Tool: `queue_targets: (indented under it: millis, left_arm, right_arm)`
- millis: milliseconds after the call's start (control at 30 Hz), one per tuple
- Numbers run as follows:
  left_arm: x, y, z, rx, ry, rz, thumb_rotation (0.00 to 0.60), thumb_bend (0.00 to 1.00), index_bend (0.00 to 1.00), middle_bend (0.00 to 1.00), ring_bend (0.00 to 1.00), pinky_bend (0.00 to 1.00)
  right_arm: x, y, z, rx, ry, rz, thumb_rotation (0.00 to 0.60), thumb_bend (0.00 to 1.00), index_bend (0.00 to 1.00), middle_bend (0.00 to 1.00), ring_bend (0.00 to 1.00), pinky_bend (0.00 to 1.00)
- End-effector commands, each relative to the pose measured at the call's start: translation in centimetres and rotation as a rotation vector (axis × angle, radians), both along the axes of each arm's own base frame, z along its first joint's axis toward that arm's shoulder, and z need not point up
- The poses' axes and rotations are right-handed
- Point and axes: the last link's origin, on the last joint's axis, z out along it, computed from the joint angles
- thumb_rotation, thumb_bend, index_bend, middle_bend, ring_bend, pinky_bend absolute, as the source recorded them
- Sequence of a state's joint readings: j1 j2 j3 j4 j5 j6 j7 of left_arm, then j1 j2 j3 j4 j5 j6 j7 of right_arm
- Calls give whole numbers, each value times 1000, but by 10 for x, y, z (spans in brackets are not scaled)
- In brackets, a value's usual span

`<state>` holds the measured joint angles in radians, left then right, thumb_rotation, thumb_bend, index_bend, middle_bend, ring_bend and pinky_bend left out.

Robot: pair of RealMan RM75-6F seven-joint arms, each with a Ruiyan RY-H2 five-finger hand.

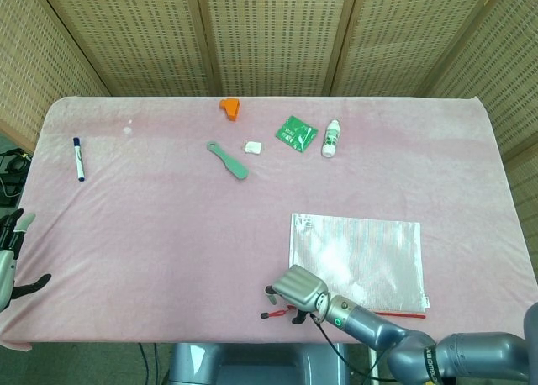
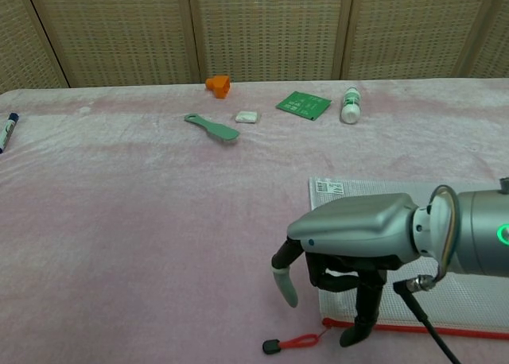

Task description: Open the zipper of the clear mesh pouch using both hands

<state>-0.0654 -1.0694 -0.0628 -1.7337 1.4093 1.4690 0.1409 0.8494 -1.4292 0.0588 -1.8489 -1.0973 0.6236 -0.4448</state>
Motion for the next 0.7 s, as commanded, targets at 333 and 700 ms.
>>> queue_targets:
  millis: [333, 700]
  left_arm:
    - [-3, 2, 5, 2, -19, 8, 600, 0, 0, 0, 0, 0]
    - [-4, 3, 7, 0, -30, 12, 600, 0, 0, 0, 0, 0]
  right_arm:
    - [15, 2, -31, -4, 14, -8, 600, 388, 491, 966, 941, 1000]
    - [15, 6, -44, 2, 37, 5, 600, 393, 532, 965, 940, 1000]
